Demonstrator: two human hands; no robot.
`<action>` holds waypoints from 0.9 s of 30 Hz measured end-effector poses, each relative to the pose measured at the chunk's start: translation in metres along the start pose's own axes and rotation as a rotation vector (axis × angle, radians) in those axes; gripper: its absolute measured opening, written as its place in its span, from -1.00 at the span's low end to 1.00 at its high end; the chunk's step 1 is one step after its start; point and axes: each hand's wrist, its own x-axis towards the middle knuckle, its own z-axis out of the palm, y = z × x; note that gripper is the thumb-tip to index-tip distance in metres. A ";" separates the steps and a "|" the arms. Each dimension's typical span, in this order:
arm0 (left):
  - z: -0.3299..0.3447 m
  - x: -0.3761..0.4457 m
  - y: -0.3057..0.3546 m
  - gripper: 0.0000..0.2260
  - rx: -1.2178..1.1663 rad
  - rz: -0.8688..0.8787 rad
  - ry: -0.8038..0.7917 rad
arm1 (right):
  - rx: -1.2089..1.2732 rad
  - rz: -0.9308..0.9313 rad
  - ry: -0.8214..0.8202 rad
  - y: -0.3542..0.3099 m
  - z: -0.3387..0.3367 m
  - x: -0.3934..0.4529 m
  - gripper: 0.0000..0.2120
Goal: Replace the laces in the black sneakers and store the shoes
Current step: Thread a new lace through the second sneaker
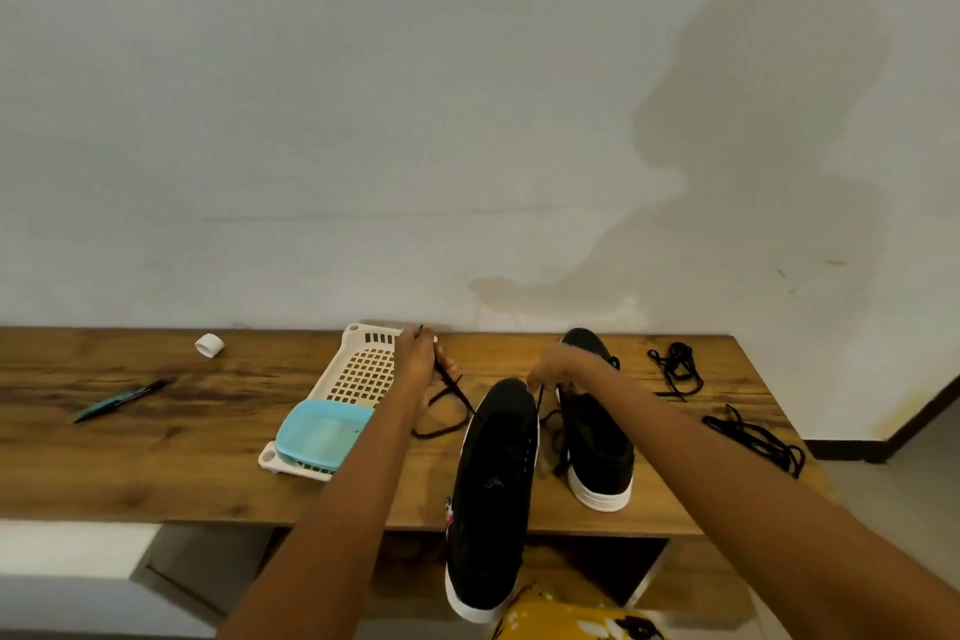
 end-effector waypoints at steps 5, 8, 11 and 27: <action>0.024 -0.028 0.078 -0.90 0.049 0.079 -0.117 | 0.206 -0.074 0.091 -0.044 -0.095 -0.058 -0.74; 0.043 -0.052 0.122 -0.88 0.113 0.142 -0.189 | 0.374 -0.134 0.180 -0.068 -0.145 -0.098 -0.73; 0.064 -0.080 0.164 -0.86 0.157 0.207 -0.239 | 0.506 -0.223 0.177 -0.082 -0.171 -0.137 -0.85; 0.111 -0.166 0.267 -0.81 0.092 0.362 -0.247 | 0.491 -0.643 0.667 -0.097 -0.226 -0.248 -0.79</action>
